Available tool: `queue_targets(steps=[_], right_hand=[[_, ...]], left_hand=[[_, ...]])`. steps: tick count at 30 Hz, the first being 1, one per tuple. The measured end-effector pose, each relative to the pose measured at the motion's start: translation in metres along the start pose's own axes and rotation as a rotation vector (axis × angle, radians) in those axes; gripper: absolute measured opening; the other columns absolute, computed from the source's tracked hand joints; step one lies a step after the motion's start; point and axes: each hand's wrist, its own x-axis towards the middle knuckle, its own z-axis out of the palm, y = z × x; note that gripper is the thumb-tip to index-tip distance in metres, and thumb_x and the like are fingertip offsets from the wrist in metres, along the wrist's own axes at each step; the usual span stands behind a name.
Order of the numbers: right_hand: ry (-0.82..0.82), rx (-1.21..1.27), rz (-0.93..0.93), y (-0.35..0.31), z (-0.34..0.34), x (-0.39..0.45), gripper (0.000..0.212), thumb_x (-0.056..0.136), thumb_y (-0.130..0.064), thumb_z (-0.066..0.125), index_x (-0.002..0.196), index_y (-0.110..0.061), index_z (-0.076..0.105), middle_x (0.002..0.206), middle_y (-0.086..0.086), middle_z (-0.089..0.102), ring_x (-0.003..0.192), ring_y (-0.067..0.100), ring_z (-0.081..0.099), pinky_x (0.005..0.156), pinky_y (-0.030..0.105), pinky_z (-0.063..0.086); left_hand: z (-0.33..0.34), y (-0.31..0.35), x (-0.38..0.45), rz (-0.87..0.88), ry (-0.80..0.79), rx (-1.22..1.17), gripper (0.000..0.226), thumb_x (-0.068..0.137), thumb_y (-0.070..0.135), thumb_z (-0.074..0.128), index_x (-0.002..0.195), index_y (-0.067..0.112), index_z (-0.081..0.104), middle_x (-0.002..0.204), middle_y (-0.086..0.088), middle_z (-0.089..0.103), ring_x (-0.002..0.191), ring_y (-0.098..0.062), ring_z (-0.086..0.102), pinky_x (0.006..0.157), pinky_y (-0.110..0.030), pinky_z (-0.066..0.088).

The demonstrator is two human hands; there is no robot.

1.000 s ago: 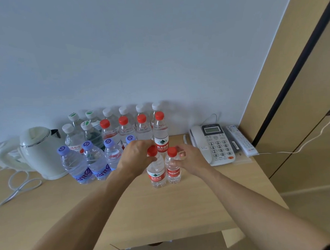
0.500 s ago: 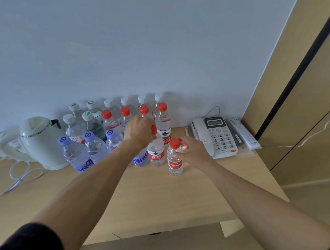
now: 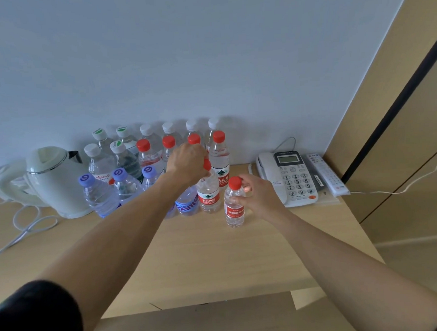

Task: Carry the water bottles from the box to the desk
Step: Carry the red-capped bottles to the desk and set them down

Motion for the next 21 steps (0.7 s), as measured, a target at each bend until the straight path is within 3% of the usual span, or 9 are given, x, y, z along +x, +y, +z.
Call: queue_targets(steps=[7, 9, 12, 16, 21], right_hand=[[0.052, -0.004, -0.003, -0.006, 0.000, 0.022, 0.048, 0.078, -0.015, 0.083, 0.121, -0.013, 0.064, 0.109, -0.003, 0.068, 0.096, 0.009, 0.056, 0.075, 0.015, 0.037], [0.071, -0.022, 0.000, -0.009, 0.003, 0.029, 0.046, 0.077, -0.014, 0.084, 0.117, -0.010, 0.063, 0.094, -0.012, 0.063, 0.089, 0.009, 0.054, 0.067, 0.003, 0.032], [0.084, -0.053, 0.007, -0.011, 0.008, 0.038, 0.043, 0.075, -0.016, 0.085, 0.110, -0.009, 0.062, 0.081, -0.016, 0.054, 0.078, 0.008, 0.053, 0.062, 0.003, 0.033], [0.117, -0.069, -0.018, -0.009, 0.011, 0.044, 0.040, 0.074, -0.017, 0.086, 0.104, -0.010, 0.061, 0.072, -0.017, 0.050, 0.068, -0.004, 0.048, 0.061, 0.000, 0.032], [0.101, -0.068, -0.032, -0.006, 0.008, 0.050, 0.041, 0.074, -0.018, 0.087, 0.105, -0.007, 0.062, 0.071, -0.013, 0.050, 0.072, 0.015, 0.051, 0.060, 0.008, 0.033]], left_hand=[[-0.001, -0.001, -0.002, 0.029, -0.040, 0.005, 0.036, 0.085, 0.034, 0.080, 0.115, 0.016, 0.072, 0.109, -0.005, 0.072, 0.101, -0.025, 0.067, 0.091, -0.041, 0.057], [-0.001, -0.001, -0.001, 0.018, -0.040, 0.004, 0.036, 0.084, 0.034, 0.081, 0.115, 0.016, 0.072, 0.109, -0.005, 0.072, 0.101, -0.025, 0.067, 0.090, -0.041, 0.057], [0.000, -0.002, 0.000, 0.006, -0.037, -0.003, 0.033, 0.085, 0.034, 0.080, 0.112, 0.016, 0.073, 0.107, -0.004, 0.073, 0.100, -0.025, 0.067, 0.089, -0.039, 0.057], [0.001, -0.004, 0.002, -0.009, -0.030, -0.030, 0.032, 0.084, 0.033, 0.081, 0.112, 0.018, 0.074, 0.107, -0.003, 0.073, 0.100, -0.025, 0.067, 0.085, -0.035, 0.055], [0.003, -0.003, 0.004, -0.024, -0.027, -0.031, 0.035, 0.084, 0.032, 0.081, 0.115, 0.017, 0.073, 0.108, -0.004, 0.073, 0.100, -0.026, 0.067, 0.085, -0.037, 0.056]])
